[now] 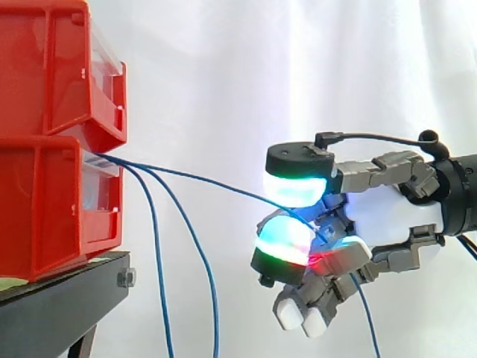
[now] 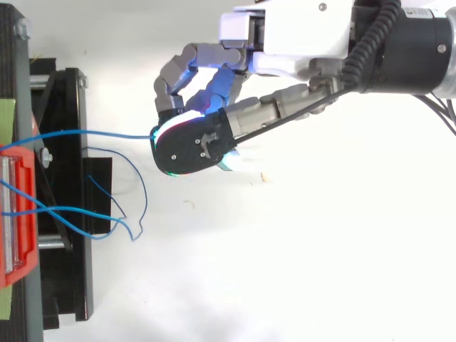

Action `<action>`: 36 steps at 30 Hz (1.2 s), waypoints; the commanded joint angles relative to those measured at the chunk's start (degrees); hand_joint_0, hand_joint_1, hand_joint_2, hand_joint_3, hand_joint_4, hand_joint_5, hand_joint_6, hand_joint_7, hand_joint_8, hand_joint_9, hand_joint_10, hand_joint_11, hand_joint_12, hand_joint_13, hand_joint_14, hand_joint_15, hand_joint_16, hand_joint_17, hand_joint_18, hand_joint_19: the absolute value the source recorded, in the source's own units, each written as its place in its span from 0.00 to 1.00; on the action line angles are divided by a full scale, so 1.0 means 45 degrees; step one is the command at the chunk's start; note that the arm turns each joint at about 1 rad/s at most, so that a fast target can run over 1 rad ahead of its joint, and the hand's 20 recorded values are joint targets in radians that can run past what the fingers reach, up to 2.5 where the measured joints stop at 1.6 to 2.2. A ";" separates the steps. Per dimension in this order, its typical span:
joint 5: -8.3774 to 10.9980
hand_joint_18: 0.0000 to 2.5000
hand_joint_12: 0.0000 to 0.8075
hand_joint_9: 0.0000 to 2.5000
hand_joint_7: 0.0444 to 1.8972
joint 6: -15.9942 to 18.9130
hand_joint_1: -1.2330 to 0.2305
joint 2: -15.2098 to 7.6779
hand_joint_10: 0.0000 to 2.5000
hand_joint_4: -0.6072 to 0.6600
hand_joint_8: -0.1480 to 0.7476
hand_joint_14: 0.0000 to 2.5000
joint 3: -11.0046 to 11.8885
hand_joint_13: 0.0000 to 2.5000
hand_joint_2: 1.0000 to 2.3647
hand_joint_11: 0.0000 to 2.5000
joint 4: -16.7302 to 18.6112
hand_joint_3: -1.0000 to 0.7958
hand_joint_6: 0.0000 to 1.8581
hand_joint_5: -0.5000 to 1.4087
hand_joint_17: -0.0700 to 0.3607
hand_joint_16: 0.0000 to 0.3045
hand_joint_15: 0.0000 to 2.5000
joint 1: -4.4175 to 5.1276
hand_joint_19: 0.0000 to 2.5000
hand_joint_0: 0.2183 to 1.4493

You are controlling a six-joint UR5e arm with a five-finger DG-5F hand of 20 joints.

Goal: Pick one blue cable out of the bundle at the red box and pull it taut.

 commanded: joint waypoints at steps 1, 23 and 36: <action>0.0000 0.29 0.52 0.51 0.50 0.0000 0.44 0.0001 0.00 0.65 0.60 0.01 0.0000 0.31 0.01 0.53 0.0000 0.47 0.44 0.21 0.48 0.20 0.18 0.0000 0.16 0.32; 0.0000 0.26 0.49 0.50 0.53 0.0000 0.48 -0.0018 0.01 0.63 0.56 0.01 0.0039 0.30 0.00 0.53 0.0039 0.31 0.44 0.20 0.46 0.19 0.18 0.0000 0.18 0.25; 0.0000 0.30 0.52 0.53 0.56 -0.0117 0.45 0.0001 0.00 0.73 0.60 0.01 0.0039 0.32 0.01 0.54 0.0058 0.46 0.38 0.23 0.48 0.20 0.17 0.0000 0.16 0.33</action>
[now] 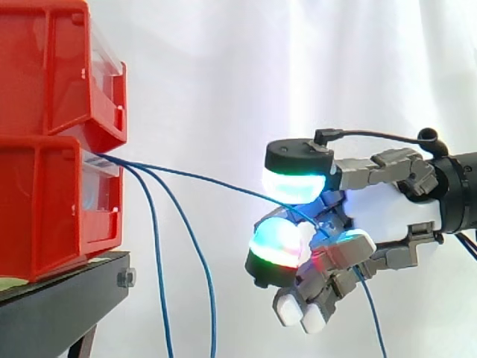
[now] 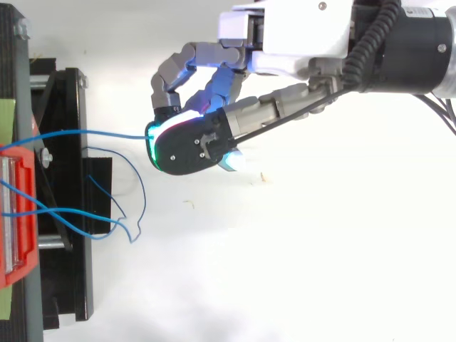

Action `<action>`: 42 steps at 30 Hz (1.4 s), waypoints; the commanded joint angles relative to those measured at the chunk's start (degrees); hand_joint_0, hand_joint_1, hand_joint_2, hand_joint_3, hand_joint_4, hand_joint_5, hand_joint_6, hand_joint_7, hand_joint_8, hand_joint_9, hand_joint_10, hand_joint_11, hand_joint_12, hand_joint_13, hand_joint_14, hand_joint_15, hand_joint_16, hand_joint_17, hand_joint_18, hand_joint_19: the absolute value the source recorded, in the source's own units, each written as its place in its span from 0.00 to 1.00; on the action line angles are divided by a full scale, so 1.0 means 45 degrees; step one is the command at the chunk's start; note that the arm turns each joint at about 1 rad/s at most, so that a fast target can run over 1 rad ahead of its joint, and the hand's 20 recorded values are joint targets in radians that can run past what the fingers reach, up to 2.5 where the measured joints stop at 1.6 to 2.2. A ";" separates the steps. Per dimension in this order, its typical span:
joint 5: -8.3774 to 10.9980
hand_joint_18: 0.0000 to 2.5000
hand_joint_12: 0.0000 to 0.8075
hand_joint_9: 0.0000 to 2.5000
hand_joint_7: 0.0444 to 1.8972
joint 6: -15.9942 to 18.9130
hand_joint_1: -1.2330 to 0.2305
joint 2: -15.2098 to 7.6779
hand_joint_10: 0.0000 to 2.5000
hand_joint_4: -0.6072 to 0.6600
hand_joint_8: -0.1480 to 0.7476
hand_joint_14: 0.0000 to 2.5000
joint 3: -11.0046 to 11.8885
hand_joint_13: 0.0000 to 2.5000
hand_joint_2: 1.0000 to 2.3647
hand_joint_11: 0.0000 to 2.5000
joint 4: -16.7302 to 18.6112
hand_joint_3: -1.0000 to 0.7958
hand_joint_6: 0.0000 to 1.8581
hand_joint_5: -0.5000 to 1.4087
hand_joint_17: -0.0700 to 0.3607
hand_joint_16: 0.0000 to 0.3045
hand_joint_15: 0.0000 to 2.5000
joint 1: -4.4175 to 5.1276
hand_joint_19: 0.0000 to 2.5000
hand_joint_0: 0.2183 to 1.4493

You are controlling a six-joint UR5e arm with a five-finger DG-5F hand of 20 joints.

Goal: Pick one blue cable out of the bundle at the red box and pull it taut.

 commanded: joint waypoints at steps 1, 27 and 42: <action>0.0000 0.30 0.52 0.53 0.57 -0.0045 0.45 0.0004 0.00 0.73 0.60 0.01 0.0000 0.33 0.01 0.54 0.0002 0.47 0.38 0.23 0.48 0.20 0.17 0.0000 0.16 0.33; 0.0019 0.29 0.52 0.51 0.61 -0.0612 0.34 0.0453 0.00 0.69 0.60 0.01 0.0137 0.32 0.01 0.54 -0.0037 0.51 0.34 0.23 0.48 0.20 0.17 -0.0117 0.15 0.32; 0.0058 0.28 0.52 0.49 0.57 -0.0905 0.30 0.0882 0.00 0.64 0.59 0.01 0.0137 0.30 0.01 0.55 -0.0154 0.56 0.39 0.21 0.47 0.19 0.18 -0.0156 0.15 0.32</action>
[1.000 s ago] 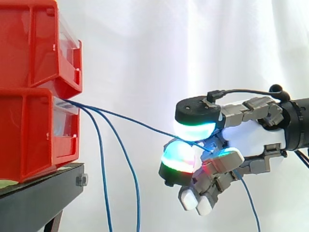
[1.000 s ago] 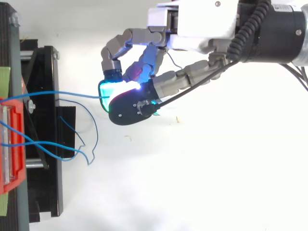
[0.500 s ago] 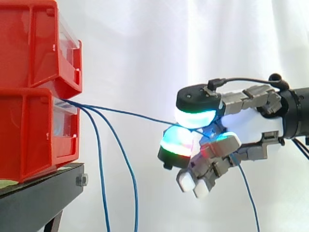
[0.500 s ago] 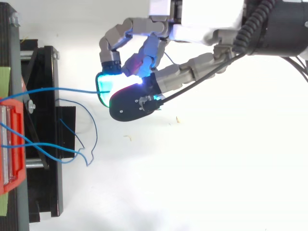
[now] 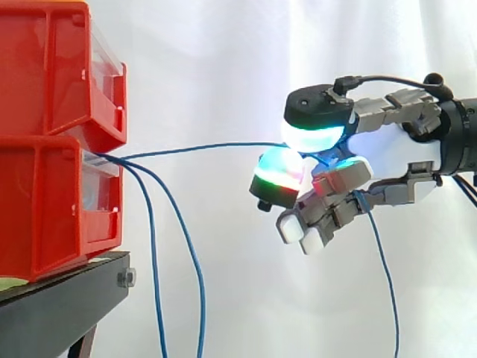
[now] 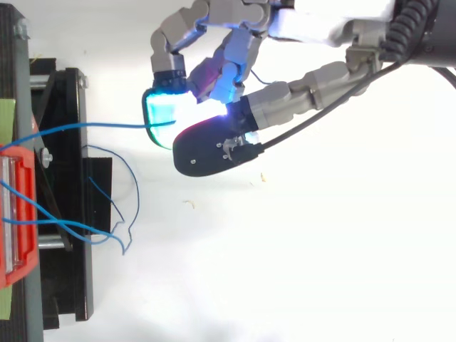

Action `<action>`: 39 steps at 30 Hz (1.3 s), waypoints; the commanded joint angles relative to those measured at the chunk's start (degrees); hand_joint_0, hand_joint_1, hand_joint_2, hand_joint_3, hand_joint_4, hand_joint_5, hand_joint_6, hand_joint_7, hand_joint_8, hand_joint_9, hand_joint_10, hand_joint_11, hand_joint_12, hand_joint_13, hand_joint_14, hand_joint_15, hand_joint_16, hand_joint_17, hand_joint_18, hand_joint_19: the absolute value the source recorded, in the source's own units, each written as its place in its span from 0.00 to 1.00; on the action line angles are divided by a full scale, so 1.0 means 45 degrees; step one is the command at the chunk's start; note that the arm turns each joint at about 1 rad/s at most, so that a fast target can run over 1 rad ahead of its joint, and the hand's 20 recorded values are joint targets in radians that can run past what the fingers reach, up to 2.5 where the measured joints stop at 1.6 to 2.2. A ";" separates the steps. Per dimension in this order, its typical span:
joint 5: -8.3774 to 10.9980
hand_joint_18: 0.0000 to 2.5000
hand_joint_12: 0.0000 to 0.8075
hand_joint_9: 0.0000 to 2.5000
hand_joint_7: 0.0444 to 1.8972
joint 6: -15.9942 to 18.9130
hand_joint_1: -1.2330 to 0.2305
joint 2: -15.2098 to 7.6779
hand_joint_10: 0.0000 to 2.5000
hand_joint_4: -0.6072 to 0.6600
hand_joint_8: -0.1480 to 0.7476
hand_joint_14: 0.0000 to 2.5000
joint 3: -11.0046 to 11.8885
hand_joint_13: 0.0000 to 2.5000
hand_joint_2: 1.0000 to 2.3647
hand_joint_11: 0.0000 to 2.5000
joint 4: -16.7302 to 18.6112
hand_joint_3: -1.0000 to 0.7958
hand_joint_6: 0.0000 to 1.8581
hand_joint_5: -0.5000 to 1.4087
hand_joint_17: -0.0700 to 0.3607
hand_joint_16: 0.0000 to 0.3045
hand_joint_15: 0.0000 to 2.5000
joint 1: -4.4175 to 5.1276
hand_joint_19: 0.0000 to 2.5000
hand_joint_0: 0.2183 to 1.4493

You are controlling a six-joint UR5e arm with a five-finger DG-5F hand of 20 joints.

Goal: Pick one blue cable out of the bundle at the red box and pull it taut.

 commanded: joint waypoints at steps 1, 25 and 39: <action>0.0097 0.28 0.52 0.49 0.57 -0.0096 0.30 0.0060 0.00 0.64 0.59 0.01 -0.0001 0.30 0.01 0.55 -0.0015 0.56 0.39 0.21 0.47 0.19 0.18 -0.0003 0.15 0.32; 0.0175 0.25 0.49 0.48 0.55 -0.0213 0.26 0.0060 0.01 0.65 0.56 0.01 -0.0001 0.28 0.01 0.55 -0.0034 0.46 0.46 0.19 0.45 0.18 0.17 0.0017 0.16 0.30; 0.0175 0.26 0.52 0.48 0.51 -0.0213 0.34 0.0060 0.00 0.64 0.59 0.01 -0.0001 0.28 0.00 0.54 -0.0093 0.28 0.47 0.19 0.47 0.19 0.18 0.0056 0.17 0.23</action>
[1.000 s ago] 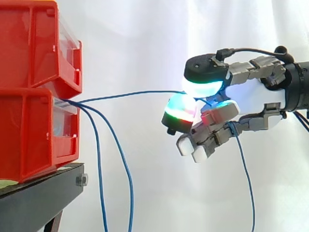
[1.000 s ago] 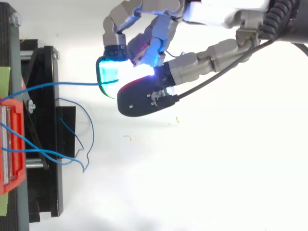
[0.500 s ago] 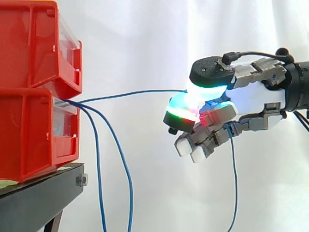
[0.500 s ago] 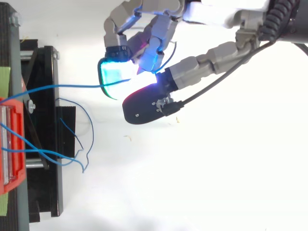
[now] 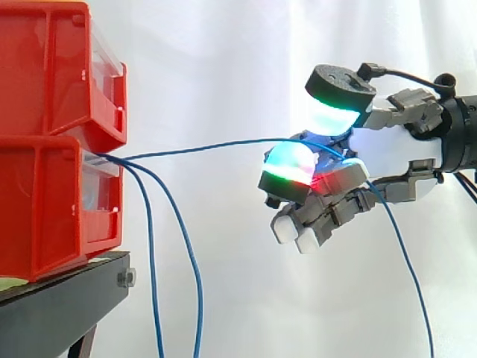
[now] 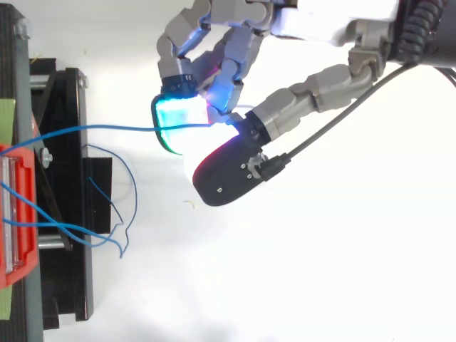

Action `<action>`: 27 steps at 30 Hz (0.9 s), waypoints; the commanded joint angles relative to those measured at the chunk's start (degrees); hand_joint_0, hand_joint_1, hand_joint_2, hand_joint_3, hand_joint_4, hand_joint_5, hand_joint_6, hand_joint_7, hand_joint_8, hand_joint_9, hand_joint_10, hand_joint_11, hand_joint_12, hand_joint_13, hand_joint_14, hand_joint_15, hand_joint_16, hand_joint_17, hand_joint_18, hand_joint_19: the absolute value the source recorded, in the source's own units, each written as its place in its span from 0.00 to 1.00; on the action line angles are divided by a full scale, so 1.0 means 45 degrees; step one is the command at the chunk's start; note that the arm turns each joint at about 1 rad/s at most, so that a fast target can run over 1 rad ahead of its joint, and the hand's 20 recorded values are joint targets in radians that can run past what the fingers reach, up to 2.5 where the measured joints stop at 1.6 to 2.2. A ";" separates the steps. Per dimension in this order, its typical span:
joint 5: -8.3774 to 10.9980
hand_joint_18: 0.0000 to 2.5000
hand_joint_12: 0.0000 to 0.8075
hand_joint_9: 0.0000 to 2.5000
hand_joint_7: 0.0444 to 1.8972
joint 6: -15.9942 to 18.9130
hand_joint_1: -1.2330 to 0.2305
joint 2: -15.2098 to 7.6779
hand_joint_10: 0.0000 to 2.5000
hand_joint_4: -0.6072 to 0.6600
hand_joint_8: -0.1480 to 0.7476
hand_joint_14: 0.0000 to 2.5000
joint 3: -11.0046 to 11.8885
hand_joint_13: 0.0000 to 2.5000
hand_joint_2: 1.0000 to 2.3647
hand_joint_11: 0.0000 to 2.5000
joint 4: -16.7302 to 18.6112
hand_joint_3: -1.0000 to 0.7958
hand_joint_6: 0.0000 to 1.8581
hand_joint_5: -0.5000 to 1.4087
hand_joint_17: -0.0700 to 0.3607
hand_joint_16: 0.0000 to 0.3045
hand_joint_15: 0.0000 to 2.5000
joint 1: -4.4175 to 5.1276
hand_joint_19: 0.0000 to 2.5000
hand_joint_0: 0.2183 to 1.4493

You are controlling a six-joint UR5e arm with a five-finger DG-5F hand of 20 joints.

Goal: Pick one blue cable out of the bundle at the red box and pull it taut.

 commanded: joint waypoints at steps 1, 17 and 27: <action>0.0015 0.26 0.52 0.49 0.52 0.0000 0.35 0.0001 0.00 0.64 0.59 0.01 0.0000 0.28 0.00 0.54 0.0001 0.28 0.47 0.19 0.47 0.19 0.18 0.0003 0.17 0.23; 0.0132 0.30 0.53 0.52 0.59 0.0000 0.36 0.0001 0.00 0.65 0.63 0.01 0.0000 0.31 0.01 0.55 -0.0019 0.47 0.48 0.20 0.48 0.20 0.17 0.0042 0.15 0.30; 0.0152 0.29 0.51 0.51 0.63 -0.0215 0.26 0.0001 0.00 0.63 0.60 0.01 0.0000 0.31 0.01 0.55 -0.0019 0.50 0.48 0.20 0.46 0.19 0.17 0.0062 0.16 0.33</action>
